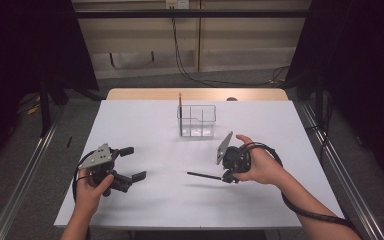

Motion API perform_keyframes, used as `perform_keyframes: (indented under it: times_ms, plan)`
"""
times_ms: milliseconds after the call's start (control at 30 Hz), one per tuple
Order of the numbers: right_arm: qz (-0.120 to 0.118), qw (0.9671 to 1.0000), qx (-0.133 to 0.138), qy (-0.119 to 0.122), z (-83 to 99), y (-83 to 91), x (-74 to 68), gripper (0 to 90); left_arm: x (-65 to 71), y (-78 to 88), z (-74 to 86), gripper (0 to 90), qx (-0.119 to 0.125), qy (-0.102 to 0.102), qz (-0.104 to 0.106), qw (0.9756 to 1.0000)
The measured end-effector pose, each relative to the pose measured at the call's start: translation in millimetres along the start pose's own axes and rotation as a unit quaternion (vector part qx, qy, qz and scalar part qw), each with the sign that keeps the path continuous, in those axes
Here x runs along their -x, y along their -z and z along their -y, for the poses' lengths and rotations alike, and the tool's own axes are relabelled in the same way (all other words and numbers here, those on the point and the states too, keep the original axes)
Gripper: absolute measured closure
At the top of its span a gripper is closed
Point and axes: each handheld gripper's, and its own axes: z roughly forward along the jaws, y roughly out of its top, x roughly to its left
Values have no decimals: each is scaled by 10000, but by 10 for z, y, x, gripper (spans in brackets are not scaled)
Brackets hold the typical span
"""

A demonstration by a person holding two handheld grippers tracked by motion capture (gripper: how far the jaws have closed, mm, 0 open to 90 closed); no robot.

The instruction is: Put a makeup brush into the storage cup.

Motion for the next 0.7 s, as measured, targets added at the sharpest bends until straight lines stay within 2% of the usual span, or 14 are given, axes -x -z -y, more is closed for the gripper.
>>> perform_keyframes:
  times_ms: [333, 700]
  plan:
    - [1, 10000, -23, -25, -11, -9, -10, 847, 26, -150, -103, 0, -66, -92, 147, 9998]
    - [-22, 10000, -54, 55, -68, -8, -37, 848, 91, -352, -222, 0, -379, -344, 364, 9980]
